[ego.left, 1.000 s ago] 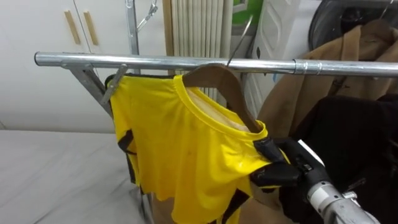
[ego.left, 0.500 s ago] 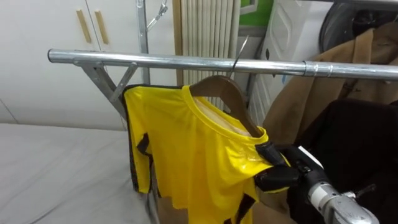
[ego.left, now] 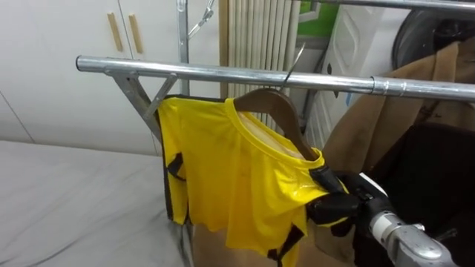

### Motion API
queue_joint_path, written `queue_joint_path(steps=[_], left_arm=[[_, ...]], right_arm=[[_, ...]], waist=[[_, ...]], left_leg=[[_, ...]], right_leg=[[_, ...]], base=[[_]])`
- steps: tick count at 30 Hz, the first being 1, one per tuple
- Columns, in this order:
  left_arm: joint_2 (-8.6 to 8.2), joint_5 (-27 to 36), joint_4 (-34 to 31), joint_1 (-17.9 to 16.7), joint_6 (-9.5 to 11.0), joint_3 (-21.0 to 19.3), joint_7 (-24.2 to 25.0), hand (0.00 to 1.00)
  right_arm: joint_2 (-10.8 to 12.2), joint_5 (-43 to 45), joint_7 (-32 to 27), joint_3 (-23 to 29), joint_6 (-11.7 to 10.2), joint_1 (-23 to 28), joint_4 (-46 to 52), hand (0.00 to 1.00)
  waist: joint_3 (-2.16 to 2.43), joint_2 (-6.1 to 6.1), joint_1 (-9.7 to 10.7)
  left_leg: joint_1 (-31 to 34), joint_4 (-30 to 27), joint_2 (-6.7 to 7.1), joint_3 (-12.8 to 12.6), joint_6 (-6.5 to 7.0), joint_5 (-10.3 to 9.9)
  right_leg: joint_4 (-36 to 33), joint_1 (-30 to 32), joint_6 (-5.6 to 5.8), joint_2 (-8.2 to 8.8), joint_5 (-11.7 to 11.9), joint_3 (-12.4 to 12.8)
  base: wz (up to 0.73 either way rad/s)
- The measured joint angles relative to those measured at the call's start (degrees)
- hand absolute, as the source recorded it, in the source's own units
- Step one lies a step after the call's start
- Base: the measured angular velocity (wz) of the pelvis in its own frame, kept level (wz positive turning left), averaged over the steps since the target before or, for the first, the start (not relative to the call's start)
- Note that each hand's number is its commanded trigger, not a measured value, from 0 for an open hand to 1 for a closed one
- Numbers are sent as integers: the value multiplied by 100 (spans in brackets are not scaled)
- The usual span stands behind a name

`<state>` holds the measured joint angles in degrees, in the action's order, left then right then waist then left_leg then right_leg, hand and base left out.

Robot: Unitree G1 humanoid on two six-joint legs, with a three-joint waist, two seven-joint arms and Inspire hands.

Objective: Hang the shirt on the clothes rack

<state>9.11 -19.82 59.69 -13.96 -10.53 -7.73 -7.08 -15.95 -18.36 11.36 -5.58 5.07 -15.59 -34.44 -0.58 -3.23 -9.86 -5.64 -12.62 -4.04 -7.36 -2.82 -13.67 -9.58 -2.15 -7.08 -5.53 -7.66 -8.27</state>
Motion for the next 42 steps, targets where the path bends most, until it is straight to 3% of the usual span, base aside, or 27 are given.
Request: queue_joint_path(steps=[13,19,30,42], left_arm=[[0,6,-69,-86,-59,-84,111,0],[-1,27,-62,-136,-45,-100,102,0],[1,59,-55,-132,-10,-95,98,0],[0,60,0,-135,-9,-93,110,0]], right_arm=[[-6,-16,-237,11,29,1,-739,100],[5,-209,-245,14,-96,16,-1181,100],[127,-395,-218,72,-525,9,-1809,100],[128,-387,-17,70,-618,18,-1865,100]], waist=[[24,46,145],[15,24,193],[14,3,229],[21,39,312]], left_leg=[[-109,101,16,87,-13,13],[-213,109,46,159,-10,16],[-207,93,82,285,3,21],[-188,91,81,287,2,21]], right_leg=[[86,-110,-2,2,-21,-82],[102,-272,21,27,-69,-126],[103,-280,48,40,-93,-150],[114,-291,41,48,-107,-209]], base=[[3],[6],[4],[0]])
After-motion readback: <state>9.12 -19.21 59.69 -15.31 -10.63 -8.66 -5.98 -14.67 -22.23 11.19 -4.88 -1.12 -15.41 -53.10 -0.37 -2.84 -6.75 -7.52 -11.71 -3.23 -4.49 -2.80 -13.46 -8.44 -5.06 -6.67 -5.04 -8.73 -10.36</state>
